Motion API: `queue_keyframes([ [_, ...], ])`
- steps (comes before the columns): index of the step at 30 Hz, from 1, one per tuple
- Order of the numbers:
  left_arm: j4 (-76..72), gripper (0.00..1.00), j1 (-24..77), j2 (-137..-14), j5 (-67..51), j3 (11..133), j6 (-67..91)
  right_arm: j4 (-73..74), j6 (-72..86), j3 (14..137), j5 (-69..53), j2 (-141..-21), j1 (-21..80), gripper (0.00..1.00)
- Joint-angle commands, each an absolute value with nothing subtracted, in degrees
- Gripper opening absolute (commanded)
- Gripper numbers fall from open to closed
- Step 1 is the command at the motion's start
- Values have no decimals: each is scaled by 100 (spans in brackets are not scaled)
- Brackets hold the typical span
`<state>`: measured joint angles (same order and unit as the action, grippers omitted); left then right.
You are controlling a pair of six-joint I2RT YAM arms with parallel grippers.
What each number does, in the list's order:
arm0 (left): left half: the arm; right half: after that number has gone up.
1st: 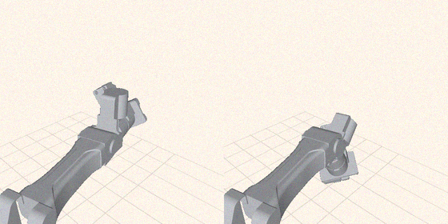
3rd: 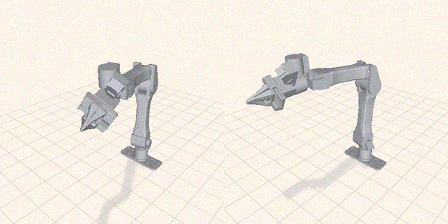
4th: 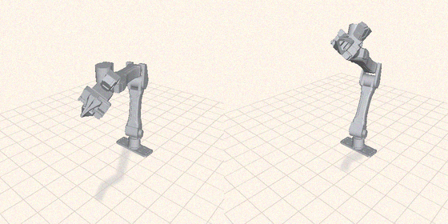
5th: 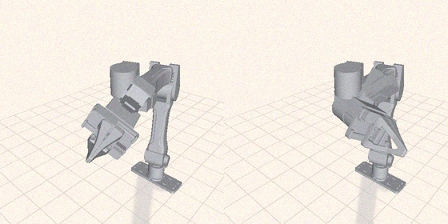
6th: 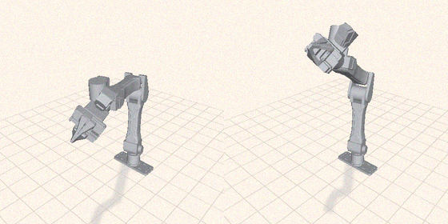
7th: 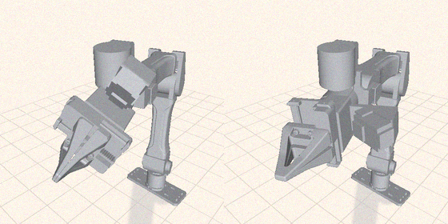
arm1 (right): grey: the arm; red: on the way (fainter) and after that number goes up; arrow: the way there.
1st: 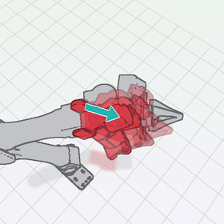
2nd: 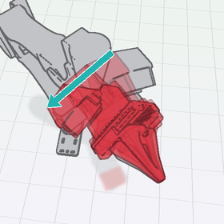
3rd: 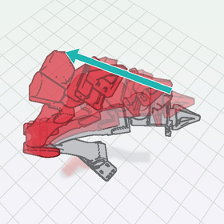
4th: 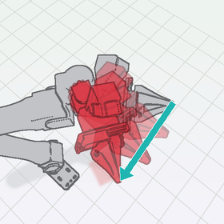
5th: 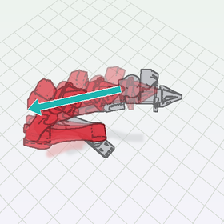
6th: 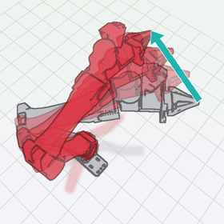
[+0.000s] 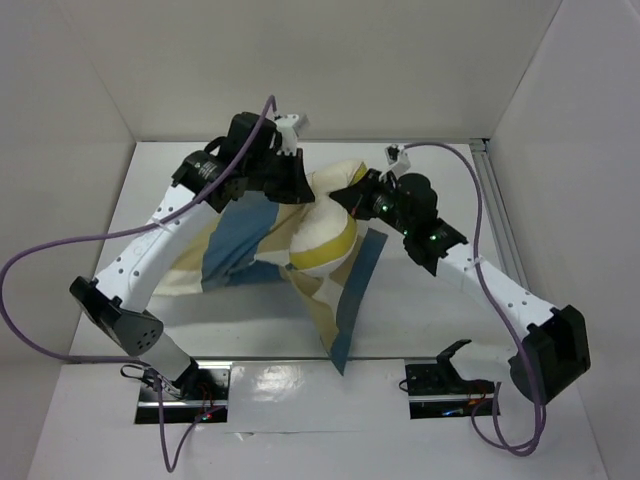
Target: Put the pillow into the pillowcase
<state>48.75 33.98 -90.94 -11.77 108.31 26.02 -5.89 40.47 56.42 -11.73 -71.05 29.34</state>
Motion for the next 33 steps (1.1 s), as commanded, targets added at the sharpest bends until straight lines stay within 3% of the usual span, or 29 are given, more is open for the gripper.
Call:
queue_keyframes([
  [1,4308,0,3507,-9193,-2177,10250,2883,-1122,4236,4792,-896,-7679,3514,0],
  [6,3788,0,3507,-8938,-2664,9308,3261,-1512,4430,4509,-1221,-8534,3831,0],
  [12,4411,1,3323,-9052,-1838,9877,3042,-838,4071,4543,-739,-8052,4166,2],
  [14,4868,17,3322,-9385,-1680,10378,2979,-345,3781,4771,-337,-7815,4166,29],
  [15,5017,21,3322,-9491,-1513,10536,2919,231,3510,4868,-116,-7718,4166,51],
  [16,5140,26,3322,-9666,-1442,10782,2918,490,3394,4939,129,-7621,4166,82],
  [18,5334,37,3322,-9729,-1197,10863,2918,1043,3183,5044,702,-7280,3922,91],
  [23,5537,38,3322,-9905,-695,10925,3023,1380,2910,4992,791,-6882,3121,93],
  [29,5844,38,3322,-9958,-273,10863,3023,1380,2716,5140,439,-7311,2751,80],
  [33,6134,48,3322,-10160,261,10863,2971,1774,2400,6052,739,-8433,2533,93],
])
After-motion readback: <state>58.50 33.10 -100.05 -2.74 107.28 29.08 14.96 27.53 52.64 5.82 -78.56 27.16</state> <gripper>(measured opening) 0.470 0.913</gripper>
